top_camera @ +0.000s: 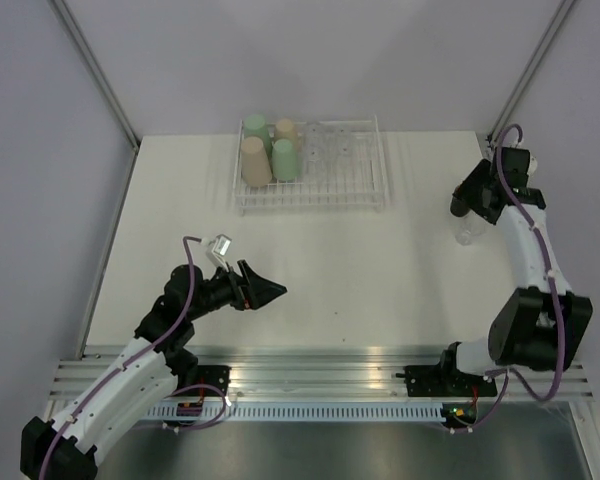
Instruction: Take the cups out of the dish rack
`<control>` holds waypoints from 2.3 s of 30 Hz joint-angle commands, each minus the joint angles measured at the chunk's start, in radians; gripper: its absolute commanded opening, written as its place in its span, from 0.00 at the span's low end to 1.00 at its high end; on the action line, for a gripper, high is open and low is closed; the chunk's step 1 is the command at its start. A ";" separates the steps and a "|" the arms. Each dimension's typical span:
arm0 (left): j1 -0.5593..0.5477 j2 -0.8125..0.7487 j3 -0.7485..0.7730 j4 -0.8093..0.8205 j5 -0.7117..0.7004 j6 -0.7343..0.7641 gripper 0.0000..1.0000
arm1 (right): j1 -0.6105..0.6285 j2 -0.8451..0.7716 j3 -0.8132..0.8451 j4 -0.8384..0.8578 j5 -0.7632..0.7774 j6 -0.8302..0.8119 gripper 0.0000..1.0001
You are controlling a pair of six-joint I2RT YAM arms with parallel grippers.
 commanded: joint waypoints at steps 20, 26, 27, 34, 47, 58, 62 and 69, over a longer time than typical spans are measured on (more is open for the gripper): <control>-0.097 1.060 1.030 -0.085 -0.647 0.369 1.00 | 0.635 -0.766 -0.712 0.242 -0.114 0.075 0.93; -0.117 1.322 1.242 -0.125 -0.803 0.392 1.00 | 0.680 -0.815 -0.735 0.162 -0.097 0.065 0.95; -0.117 1.353 1.265 -0.133 -0.829 0.392 1.00 | 0.689 -0.823 -0.738 0.154 -0.099 0.066 0.95; -0.117 1.571 1.483 -0.193 -0.907 0.393 1.00 | 0.711 -0.895 -0.768 0.130 -0.109 0.082 0.96; -0.119 1.830 1.785 -0.200 -1.030 0.452 1.00 | 0.727 -0.871 -0.768 0.144 -0.109 0.065 0.98; -0.119 1.934 1.874 -0.164 -1.079 0.510 1.00 | 0.730 -0.874 -0.777 0.156 -0.122 0.062 0.98; -0.119 1.916 1.828 -0.061 -1.064 0.547 1.00 | 0.732 -0.871 -0.781 0.167 -0.128 0.065 0.97; -0.119 1.913 1.787 0.040 -1.032 0.601 0.99 | 0.734 -0.857 -0.781 0.168 -0.129 0.062 0.96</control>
